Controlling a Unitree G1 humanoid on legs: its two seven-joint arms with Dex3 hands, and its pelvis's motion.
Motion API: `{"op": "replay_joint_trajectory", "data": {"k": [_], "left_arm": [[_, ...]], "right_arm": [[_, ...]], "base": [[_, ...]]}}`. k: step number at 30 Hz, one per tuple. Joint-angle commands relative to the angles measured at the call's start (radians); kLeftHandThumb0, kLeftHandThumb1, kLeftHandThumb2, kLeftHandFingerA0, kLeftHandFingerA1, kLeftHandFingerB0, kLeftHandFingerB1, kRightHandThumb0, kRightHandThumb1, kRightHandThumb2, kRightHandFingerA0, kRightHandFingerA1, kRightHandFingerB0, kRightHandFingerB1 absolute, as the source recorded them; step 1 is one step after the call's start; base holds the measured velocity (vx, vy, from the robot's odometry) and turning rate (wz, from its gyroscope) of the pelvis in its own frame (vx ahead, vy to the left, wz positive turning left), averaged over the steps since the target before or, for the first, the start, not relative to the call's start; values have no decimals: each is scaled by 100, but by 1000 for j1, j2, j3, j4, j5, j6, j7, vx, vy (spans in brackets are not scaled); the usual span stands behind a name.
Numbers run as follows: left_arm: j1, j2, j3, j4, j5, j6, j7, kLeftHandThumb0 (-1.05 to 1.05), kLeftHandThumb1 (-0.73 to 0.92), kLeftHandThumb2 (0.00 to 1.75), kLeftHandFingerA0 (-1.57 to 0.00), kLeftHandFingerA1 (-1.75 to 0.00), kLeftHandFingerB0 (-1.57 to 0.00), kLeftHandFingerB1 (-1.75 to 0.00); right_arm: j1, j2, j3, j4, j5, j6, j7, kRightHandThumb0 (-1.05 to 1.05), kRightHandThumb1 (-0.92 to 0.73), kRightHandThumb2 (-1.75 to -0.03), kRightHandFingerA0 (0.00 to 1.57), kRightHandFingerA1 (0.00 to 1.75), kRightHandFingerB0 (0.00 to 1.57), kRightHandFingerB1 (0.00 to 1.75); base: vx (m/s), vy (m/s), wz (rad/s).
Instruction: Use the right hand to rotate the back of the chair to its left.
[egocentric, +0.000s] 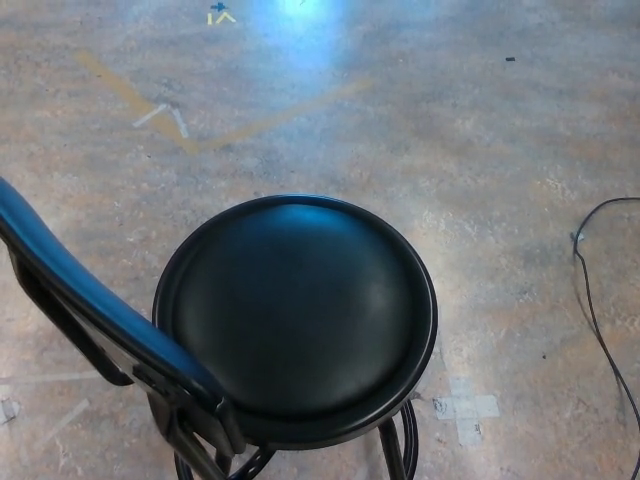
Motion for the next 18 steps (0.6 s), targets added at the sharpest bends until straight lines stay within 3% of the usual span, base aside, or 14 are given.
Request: {"op": "replay_joint_trajectory", "data": {"k": [1,12,13,18], "left_arm": [[11,-5,18,2,-16,6,5,-47,72,61,-64,-51,-61,-47],[13,-2,15,3,-6,8,-1,-47,73,62,-64,-51,-61,-46],[14,-1,9,4,1,5,-2,-48,72,62,-63,-49,-61,-45],[12,2,-6,9,14,8,-8,-49,71,61,-63,-49,-61,-45]], "right_arm": [[-11,7,-19,39,44,19,-49,-81,-80,-115,0,18,0,16],[-2,12,-33,43,73,15,-33,-88,-83,-116,0,11,0,9],[-2,13,-35,43,77,17,-24,-87,-77,-101,0,3,0,4],[-1,16,-39,42,88,25,-9,-87,-77,-101,0,3,0,4]], "base": [[0,0,0],[0,0,0],[0,0,0],[0,0,0]]}}
